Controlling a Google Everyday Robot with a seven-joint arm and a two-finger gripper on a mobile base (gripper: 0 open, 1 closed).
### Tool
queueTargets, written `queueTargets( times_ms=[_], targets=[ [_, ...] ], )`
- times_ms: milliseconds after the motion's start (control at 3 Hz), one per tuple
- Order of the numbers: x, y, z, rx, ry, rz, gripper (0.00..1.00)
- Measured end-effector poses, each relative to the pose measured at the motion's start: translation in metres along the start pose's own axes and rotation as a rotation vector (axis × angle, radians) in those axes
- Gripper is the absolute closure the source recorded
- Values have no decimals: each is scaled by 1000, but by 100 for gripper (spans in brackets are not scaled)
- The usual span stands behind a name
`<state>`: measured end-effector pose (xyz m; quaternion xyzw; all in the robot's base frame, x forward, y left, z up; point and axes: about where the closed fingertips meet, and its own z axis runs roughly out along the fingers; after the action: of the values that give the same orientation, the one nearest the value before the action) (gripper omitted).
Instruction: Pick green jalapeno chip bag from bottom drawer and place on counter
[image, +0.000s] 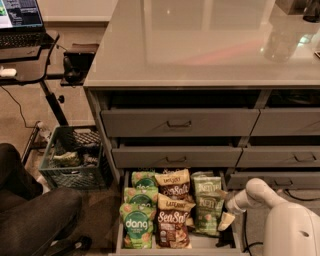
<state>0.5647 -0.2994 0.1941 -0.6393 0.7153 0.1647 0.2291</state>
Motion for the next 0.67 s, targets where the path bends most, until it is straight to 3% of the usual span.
queueTargets(
  times_ms=[667],
  targets=[
    [-16,5,21,-10,-17,-49,0]
  ],
)
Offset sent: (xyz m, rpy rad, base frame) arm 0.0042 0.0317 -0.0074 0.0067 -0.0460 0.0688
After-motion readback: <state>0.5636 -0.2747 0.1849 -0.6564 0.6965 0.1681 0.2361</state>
